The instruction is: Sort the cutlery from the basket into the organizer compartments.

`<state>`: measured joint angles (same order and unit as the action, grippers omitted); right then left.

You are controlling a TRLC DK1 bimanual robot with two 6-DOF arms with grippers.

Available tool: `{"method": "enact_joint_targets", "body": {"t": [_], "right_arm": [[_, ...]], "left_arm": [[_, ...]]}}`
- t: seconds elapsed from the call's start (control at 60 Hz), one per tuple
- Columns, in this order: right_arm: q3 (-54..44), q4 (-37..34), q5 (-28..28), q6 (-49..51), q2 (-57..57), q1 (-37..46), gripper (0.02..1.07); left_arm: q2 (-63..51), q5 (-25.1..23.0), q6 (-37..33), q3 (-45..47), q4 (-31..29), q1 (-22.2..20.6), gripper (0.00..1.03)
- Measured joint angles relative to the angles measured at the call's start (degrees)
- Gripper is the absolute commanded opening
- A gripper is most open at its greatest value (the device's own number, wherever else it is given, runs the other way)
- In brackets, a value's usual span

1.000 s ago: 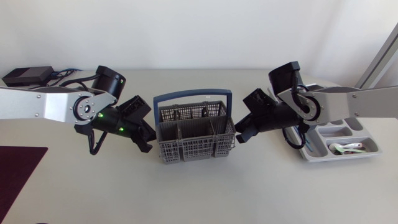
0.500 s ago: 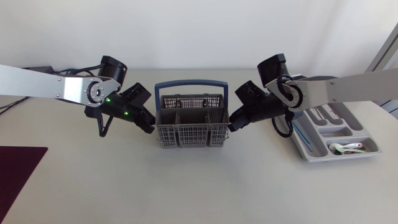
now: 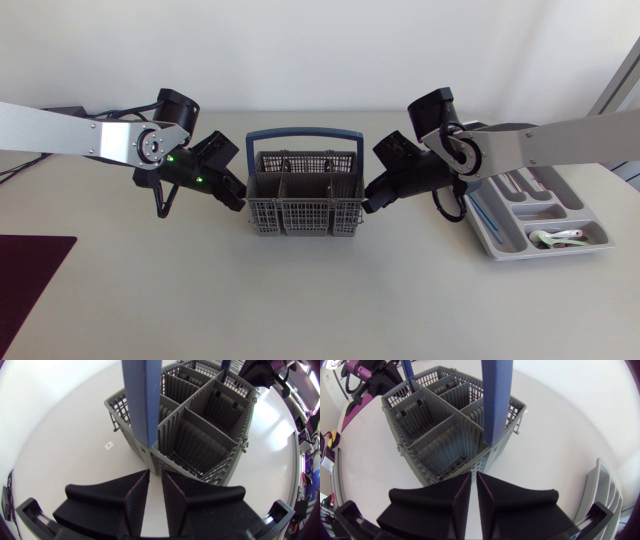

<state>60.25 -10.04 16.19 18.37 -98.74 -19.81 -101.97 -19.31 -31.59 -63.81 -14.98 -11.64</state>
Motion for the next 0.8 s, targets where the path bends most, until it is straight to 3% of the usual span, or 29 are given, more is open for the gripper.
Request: {"method": "enact_joint_targets", "body": {"t": [0.067,0.317,0.45,0.5,0.633,0.7,0.8], "right_arm": [[-0.5,0.0,0.0,0.0,0.1,0.0,0.23],[-4.2,0.5,-2.7,0.0,2.6,1.8,0.45],[-6.1,0.5,-4.2,0.1,7.6,4.9,0.60],[-6.9,0.5,-5.0,0.2,9.7,5.8,0.66],[-9.8,0.7,-7.5,1.4,16.5,8.0,0.90],[-11.7,0.7,-9.0,2.2,20.0,8.8,1.02],[-14.4,0.7,-10.1,2.8,25.2,10.4,1.03]], "left_arm": [[0.0,0.0,-0.2,0.0,0.0,0.2,0.21],[0.7,-1.0,-0.9,1.2,0.0,4.4,0.21],[4.8,-1.0,-1.5,4.7,0.0,7.0,0.30],[7.1,-1.0,-1.5,6.2,0.0,7.6,0.42],[14.5,-1.0,-1.5,9.9,0.1,9.2,1.00],[17.8,-1.1,-1.5,11.3,0.1,10.1,1.00],[23.0,-1.1,-1.4,13.6,0.1,11.7,1.00]]}}
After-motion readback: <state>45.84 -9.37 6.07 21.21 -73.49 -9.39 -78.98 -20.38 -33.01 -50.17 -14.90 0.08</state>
